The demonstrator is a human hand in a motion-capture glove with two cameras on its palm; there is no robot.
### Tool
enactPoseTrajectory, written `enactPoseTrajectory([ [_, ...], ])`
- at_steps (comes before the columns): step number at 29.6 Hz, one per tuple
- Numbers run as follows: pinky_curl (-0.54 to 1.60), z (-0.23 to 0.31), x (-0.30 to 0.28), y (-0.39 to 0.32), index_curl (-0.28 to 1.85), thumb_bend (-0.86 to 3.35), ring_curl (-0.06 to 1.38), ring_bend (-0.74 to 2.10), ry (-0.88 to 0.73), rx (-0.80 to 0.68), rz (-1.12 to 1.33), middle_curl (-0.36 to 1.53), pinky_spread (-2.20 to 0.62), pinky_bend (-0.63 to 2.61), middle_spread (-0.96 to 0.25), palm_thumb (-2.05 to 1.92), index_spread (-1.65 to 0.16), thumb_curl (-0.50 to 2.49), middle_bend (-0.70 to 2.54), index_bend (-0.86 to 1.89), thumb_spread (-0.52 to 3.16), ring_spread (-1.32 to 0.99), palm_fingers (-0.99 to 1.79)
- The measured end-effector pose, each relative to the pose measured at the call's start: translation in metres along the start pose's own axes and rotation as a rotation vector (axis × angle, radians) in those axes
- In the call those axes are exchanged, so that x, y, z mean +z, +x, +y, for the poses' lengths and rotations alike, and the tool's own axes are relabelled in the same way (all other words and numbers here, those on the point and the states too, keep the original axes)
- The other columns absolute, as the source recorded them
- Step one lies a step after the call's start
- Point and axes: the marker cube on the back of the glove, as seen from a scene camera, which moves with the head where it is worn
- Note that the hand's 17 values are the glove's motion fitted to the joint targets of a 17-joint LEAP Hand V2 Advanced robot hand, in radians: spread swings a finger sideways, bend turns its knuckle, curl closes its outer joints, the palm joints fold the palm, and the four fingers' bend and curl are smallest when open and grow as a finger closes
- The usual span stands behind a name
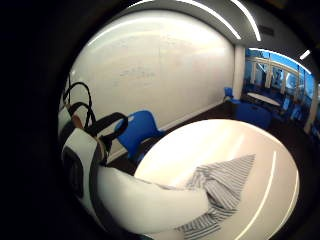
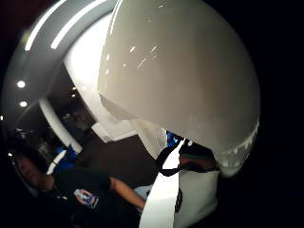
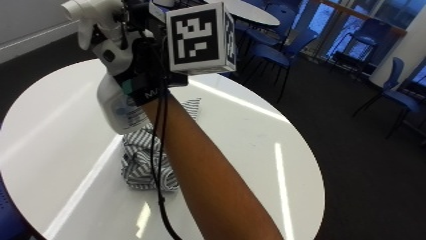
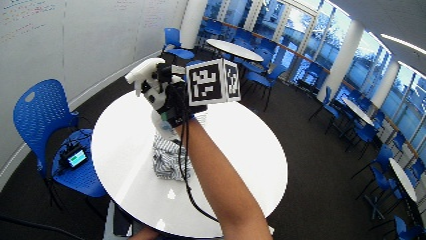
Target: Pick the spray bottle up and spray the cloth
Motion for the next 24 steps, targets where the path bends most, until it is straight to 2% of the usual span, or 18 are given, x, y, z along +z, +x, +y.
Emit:
enactPoseTrajectory([
  [9, 0.41, 0.013, 0.062, -0.018, 0.50, -0.01, 0.46, 0.80, -0.008, 0.173, -0.263, 0.54, -0.34, 0.55, -0.24, 0.79, -0.30, 0.56, 0.69, 0.17, 1.09, -0.23, 1.37],
  [24, 0.41, 0.050, 0.131, -0.020, 0.49, -0.02, 0.46, 0.81, -0.079, 0.253, -0.347, 0.54, -0.33, 0.57, -0.24, 0.80, -0.30, 0.56, 0.68, 0.16, 1.09, -0.23, 1.36],
])
